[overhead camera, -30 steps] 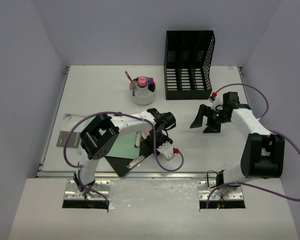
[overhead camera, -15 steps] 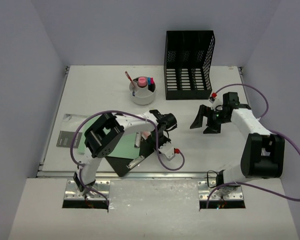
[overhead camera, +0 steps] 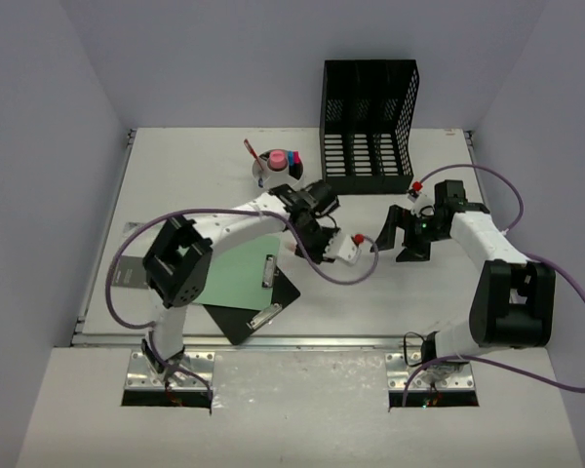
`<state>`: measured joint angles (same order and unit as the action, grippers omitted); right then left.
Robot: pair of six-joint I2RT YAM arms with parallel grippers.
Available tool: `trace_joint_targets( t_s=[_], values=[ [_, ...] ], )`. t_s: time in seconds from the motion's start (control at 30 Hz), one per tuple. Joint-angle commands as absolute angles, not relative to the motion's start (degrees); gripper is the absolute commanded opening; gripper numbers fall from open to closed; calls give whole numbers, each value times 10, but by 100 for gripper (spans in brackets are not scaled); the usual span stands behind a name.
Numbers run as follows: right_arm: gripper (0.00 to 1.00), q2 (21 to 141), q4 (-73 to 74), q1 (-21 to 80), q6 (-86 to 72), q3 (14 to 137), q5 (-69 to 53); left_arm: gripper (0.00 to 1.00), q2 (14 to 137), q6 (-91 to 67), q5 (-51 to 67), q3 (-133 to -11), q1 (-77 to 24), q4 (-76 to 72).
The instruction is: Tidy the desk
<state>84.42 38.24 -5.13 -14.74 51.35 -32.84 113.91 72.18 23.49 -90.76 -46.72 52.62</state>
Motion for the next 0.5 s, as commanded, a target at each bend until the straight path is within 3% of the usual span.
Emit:
trace_joint_targets(
  t_s=[0.0,0.2,0.33,0.47],
  values=[
    [93,846,381,-54,-147,534,-342,0,1022,536,410,-933,-377,412],
    [93,853,379,-54,-156,537,-350,0,883,165,449,-720,-218,-93],
    [93,860,381,-54,-160,542,-352,0,883,98,390,-667,-181,-213],
    [93,861,385,-54,-161,544,-350,0,925,35,414,-659,-146,-319]
  ],
)
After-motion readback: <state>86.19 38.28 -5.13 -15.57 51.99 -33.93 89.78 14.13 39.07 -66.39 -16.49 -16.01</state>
